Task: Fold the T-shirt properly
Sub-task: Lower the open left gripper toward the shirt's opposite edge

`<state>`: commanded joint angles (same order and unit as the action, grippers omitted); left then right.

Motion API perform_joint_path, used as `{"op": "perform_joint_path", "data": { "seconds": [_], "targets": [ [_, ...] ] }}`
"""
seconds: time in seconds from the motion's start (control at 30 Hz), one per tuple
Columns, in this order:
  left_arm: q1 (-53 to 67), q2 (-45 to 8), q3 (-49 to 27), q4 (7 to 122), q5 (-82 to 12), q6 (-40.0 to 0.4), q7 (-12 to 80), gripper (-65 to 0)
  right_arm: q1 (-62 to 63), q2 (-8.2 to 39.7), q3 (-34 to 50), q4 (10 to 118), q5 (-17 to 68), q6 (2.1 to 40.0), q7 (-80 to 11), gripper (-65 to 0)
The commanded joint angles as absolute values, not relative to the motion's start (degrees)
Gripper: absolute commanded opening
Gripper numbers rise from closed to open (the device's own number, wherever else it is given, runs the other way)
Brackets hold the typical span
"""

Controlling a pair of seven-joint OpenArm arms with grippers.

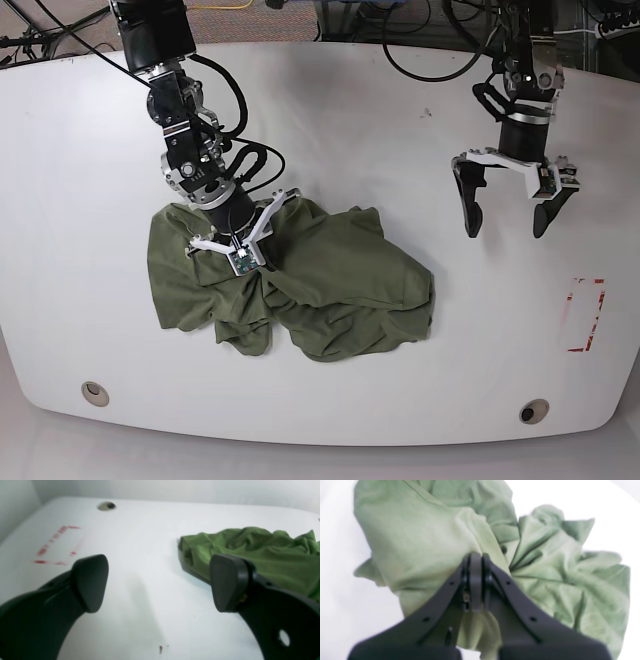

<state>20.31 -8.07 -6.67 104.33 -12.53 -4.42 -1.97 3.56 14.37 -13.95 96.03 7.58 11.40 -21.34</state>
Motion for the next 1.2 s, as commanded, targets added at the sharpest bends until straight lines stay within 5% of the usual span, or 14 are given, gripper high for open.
{"op": "perform_joint_path", "data": {
  "seconds": [0.47, 0.67, 0.8, 0.93, 1.0, 1.2],
  "targets": [
    [16.6, -8.2, -6.4, 101.1, -11.9, -3.8, 1.9, -15.7, 2.8, 14.1, -13.8, 96.1, 7.7, 11.3, -20.4, -65.0],
    [15.1, -8.6, -4.3, 101.8, -12.2, -4.0, 3.1, -12.4, 2.0, 14.2, -13.6, 97.6, 7.8, 11.4, -19.7, -65.0],
    [14.0, -8.6, -2.5, 101.6, -12.0, -4.0, 4.5, -15.6, 2.1, 14.1, -13.7, 97.3, 7.8, 11.5, -19.9, -65.0],
    [12.9, -8.6, -0.6, 101.1, -11.7, -4.0, 7.0, -26.9, 2.6, 14.1, -13.8, 96.8, 7.8, 11.6, -20.1, -65.0],
    [12.9, -8.4, -0.1, 100.6, -11.6, -4.1, 8.6, -44.3, 2.6, 14.2, -13.9, 98.1, 7.7, 11.5, -20.6, -65.0],
    [12.0, -8.3, 1.5, 99.9, -11.6, -4.4, 9.8, -54.4, 2.4, 14.1, -13.7, 98.9, 7.5, 11.4, -20.6, -65.0]
  ]
}}
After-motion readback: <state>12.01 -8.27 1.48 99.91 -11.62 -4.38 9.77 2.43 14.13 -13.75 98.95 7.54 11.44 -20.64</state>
